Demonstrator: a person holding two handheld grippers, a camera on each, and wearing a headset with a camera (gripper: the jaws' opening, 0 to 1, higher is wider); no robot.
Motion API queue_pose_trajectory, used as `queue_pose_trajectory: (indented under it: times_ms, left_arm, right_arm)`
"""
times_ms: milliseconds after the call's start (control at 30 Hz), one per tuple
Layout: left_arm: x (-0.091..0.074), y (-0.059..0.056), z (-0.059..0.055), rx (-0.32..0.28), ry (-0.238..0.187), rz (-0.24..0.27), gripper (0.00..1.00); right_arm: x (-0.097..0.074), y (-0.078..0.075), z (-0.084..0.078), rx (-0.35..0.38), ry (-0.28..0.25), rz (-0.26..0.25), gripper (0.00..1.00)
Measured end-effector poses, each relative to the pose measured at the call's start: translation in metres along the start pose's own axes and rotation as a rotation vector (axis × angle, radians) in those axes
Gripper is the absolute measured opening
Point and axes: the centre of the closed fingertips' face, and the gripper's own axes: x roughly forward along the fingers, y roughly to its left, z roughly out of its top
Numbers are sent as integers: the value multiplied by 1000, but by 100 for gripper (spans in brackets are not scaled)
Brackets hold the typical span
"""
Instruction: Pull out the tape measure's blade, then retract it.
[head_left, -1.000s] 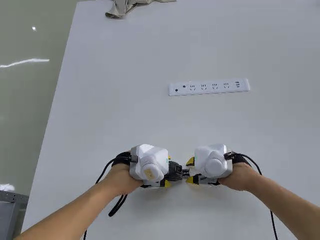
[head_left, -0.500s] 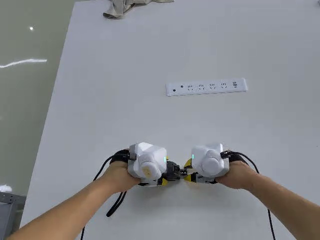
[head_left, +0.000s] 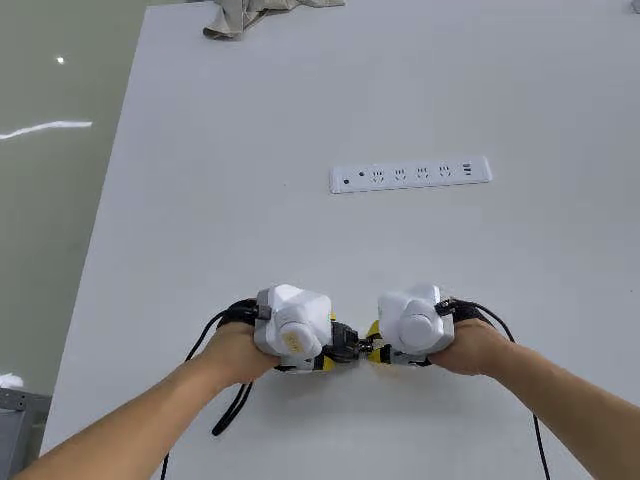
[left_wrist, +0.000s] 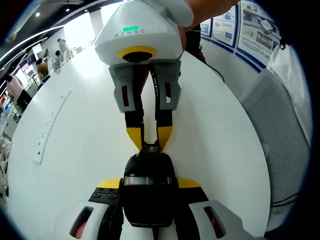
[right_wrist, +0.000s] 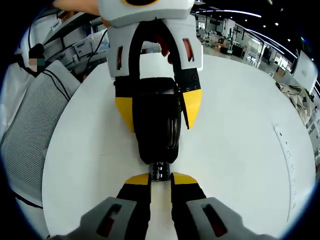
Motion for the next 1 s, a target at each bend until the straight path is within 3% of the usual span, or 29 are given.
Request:
queue_pose_trajectory:
  times_ms: [1000]
  left_arm:
    - [0,1,-1,-22,9,10,35]
  right_arm:
    - [-10,1,-15,-21,15,7,13]
